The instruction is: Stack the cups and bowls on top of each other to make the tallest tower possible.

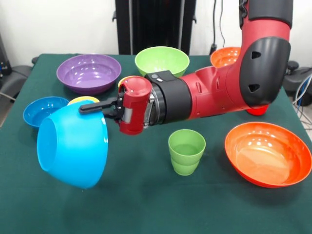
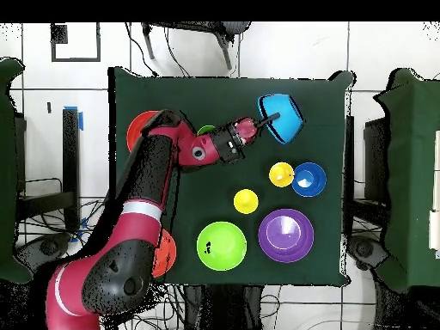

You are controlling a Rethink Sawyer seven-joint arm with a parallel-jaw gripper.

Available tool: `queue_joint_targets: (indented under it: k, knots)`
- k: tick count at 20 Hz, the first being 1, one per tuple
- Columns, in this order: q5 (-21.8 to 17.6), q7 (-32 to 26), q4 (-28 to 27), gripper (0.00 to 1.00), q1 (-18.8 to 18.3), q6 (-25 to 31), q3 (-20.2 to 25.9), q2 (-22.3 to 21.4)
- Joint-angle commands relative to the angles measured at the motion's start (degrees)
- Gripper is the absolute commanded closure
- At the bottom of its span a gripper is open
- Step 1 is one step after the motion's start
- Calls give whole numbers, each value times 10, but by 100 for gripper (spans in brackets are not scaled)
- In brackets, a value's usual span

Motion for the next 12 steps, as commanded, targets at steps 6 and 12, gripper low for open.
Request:
queue_joint_targets:
  k: [6, 12]
  knots:
    - [32, 120, -76, 100, -8, 52, 26, 57]
    - [42, 122, -105, 100, -11, 67, 22, 82]
